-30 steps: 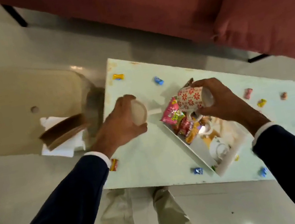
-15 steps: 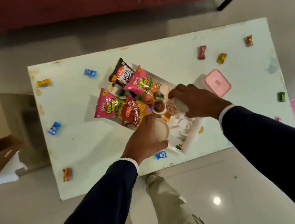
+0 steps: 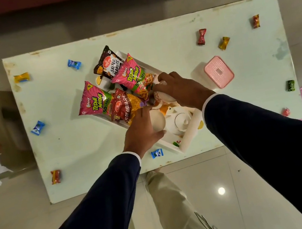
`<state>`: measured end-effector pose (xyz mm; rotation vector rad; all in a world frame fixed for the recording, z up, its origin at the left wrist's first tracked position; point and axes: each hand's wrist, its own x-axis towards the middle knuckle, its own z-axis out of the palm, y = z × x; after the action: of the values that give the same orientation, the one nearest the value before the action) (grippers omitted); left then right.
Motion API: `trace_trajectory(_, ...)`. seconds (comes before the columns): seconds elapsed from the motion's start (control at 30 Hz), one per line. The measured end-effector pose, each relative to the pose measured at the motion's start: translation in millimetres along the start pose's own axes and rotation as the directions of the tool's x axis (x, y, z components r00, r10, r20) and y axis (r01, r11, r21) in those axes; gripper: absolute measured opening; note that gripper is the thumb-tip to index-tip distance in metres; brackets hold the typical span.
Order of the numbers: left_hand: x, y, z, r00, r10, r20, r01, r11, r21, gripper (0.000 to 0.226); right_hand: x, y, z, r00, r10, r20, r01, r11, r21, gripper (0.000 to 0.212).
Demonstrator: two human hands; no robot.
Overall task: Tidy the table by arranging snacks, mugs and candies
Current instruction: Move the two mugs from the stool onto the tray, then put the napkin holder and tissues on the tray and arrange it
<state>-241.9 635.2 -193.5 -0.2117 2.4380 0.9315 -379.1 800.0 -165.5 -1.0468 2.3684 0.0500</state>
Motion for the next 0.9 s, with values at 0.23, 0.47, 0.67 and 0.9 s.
trace_trajectory(0.23, 8, 4, 2, 0.994, -0.068, -0.084, 0.067, 0.998, -0.008, 0.105, 13, -7, 0, 0.99, -0.12, -0.069, 0.123, 0.992, 0.033, 0.083)
trace_trajectory(0.47, 6, -7, -4, 0.994, -0.049, -0.095, 0.049, 0.999, -0.002, 0.096, 4, -8, -9, 0.997, 0.024, -0.071, -0.017, 0.995, 0.099, 0.097)
trace_trajectory(0.67, -33, -38, -37, 0.965, 0.073, -0.252, -0.075, 0.997, 0.0, 0.043, -4, -58, -23, 0.962, 0.132, -0.239, -0.051, 0.946, 0.319, 0.053)
trace_trajectory(0.9, -101, -129, -108, 0.921, -0.053, -0.386, 0.028, 0.997, -0.069, 0.043, 53, -186, -32, 0.97, -0.036, -0.242, 0.149, 0.872, 0.467, 0.044)
